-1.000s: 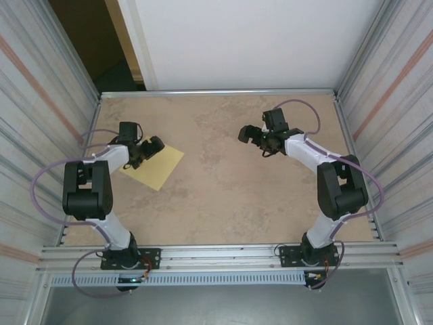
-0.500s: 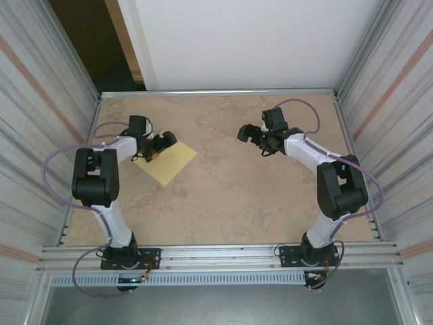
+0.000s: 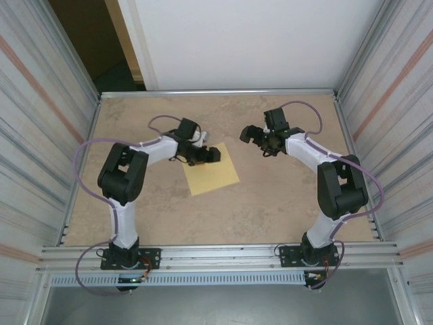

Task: Fold a paper plane with a square sheet of paper (pick it up from the middle)
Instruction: Move the square sheet of paper to the center of the table, then first fold in half a square sheet of paper at the center of the table.

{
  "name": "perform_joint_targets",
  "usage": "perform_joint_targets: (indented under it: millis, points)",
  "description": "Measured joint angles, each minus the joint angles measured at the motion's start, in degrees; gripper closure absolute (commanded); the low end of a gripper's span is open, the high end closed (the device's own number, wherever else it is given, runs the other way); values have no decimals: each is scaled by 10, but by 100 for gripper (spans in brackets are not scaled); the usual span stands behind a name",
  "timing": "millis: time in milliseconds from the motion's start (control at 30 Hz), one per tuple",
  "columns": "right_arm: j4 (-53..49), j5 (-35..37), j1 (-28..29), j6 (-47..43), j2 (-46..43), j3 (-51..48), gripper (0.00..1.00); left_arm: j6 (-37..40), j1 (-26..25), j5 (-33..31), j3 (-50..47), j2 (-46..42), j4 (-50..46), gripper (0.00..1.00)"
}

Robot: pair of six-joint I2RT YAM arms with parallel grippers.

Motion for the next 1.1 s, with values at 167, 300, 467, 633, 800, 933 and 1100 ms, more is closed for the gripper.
perform_joint_targets:
  millis: [167, 300, 467, 633, 800, 933, 1100]
  points:
    - [-21, -2, 12, -4, 0, 0, 13, 9, -42, 17, 4, 3, -35, 36]
    - [-44, -16, 38, -4, 0, 0, 21, -3, -32, 13, 2, -18, -50, 34]
    - [-60, -60, 83, 13, 4, 0, 38, -52, 0, 10, -51, -123, -21, 34]
    - [-52, -110, 98, 36, 33, -4, 49, -94, 34, 20, -97, -143, 4, 46]
    - [-52, -120, 97, 43, 48, -17, 57, -108, 43, 32, -105, -110, -2, 55]
    - [-60, -120, 97, 43, 57, -19, 59, -112, 42, 50, -105, -95, -2, 56]
    - [-73, -105, 97, 42, 67, -21, 56, -116, 42, 54, -105, -84, -2, 54]
